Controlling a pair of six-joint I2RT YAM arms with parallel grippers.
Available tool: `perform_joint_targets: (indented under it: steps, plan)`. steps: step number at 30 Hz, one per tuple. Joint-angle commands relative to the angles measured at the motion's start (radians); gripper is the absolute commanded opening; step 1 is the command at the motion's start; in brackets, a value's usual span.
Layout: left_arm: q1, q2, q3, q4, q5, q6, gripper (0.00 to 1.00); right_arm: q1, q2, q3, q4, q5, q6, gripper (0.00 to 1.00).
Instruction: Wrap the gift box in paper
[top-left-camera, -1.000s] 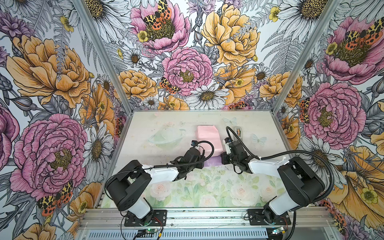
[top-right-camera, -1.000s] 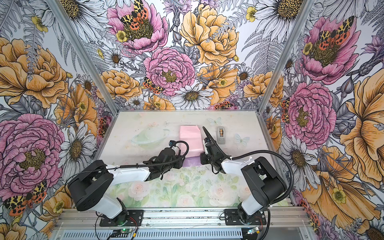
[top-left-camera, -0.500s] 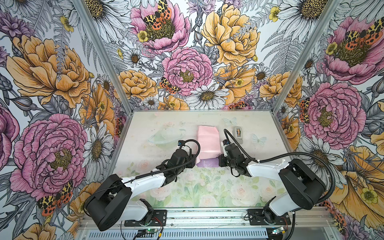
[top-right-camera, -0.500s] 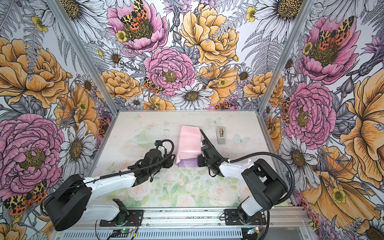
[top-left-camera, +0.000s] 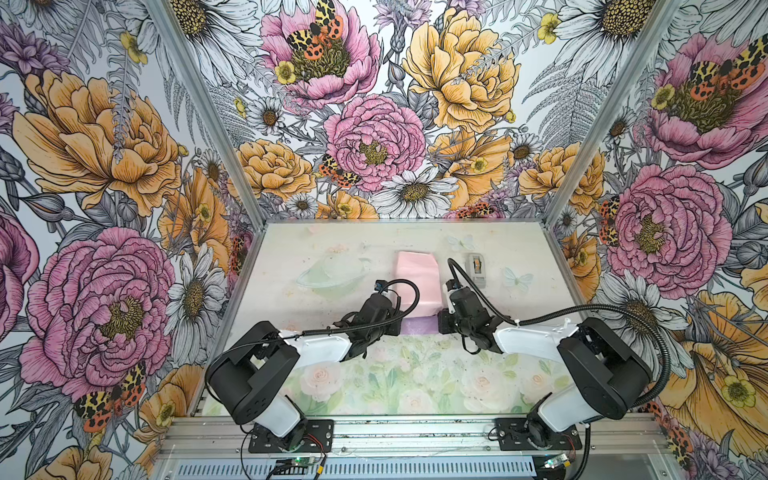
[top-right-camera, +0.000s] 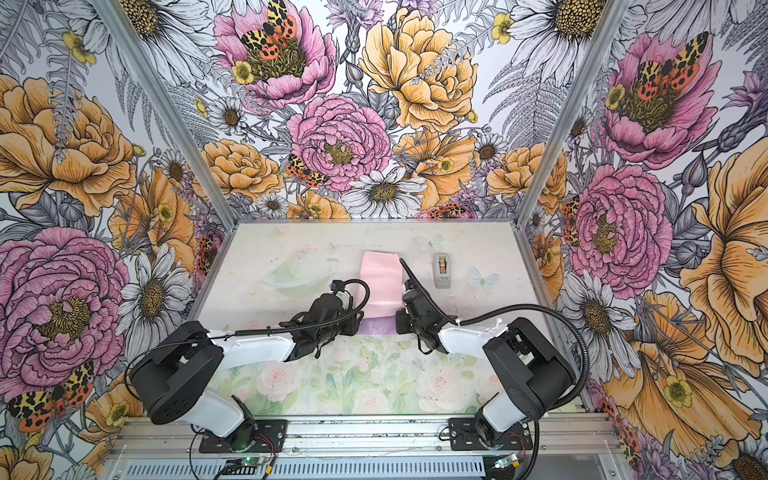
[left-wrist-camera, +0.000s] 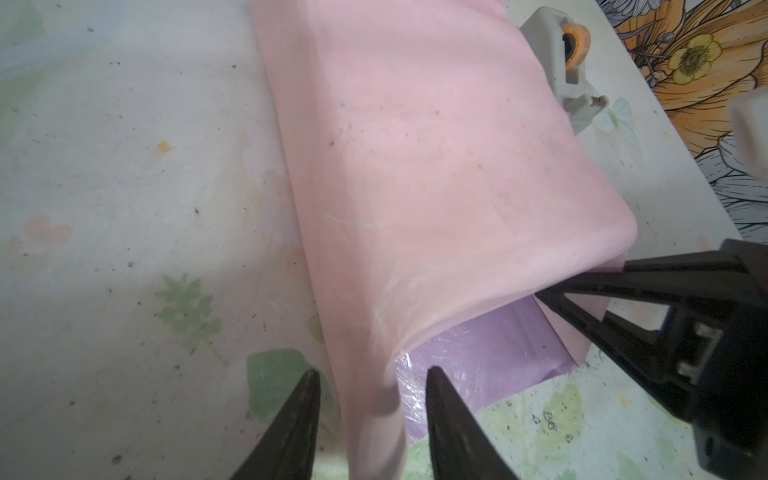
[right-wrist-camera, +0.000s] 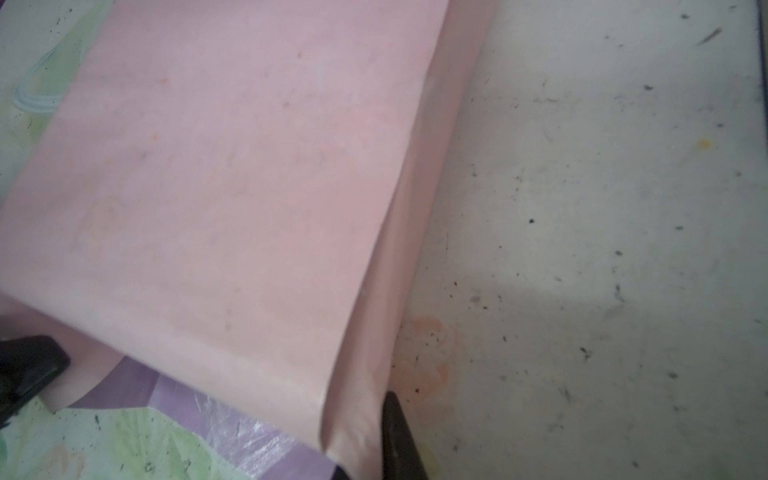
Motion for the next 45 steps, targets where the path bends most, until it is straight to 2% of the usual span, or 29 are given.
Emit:
perform_joint_targets:
  steps: [1,8,15,21,25,32,39,40,42,45]
  plan:
    - [-0.004,0.032,0.025,0.029,-0.021,0.024,0.35,0.006,-0.02,0.033,-0.024,0.01,-0.008,0.12]
    - [-0.022,0.082,0.04,0.03,-0.036,0.035,0.25,0.007,-0.13,0.04,-0.127,0.028,-0.015,0.31]
    - [-0.031,0.084,0.046,0.029,-0.051,0.044,0.21,0.011,-0.11,0.078,-0.169,-0.029,-0.026,0.39]
    - [-0.037,0.081,0.045,0.029,-0.054,0.046,0.18,0.013,-0.033,0.119,-0.171,0.036,-0.035,0.37]
    - [-0.038,0.081,0.043,0.029,-0.055,0.044,0.16,0.013,0.001,0.126,-0.147,0.073,-0.038,0.28]
    - [-0.051,0.092,0.052,0.029,-0.063,0.032,0.12,0.014,0.049,0.118,-0.077,0.059,-0.012,0.12]
    - [-0.061,0.09,0.059,0.01,-0.09,0.017,0.06,0.018,0.042,0.091,-0.042,0.076,0.017,0.04]
    - [-0.063,0.088,0.059,0.009,-0.09,0.016,0.07,0.018,0.037,0.088,-0.039,0.074,0.019,0.03]
    - [-0.066,0.078,0.06,0.002,-0.089,0.01,0.14,0.018,0.021,0.083,-0.047,0.074,0.017,0.04]
    - [-0.071,0.033,0.048,-0.016,-0.09,0.002,0.26,0.018,-0.02,0.083,-0.09,0.073,0.001,0.18]
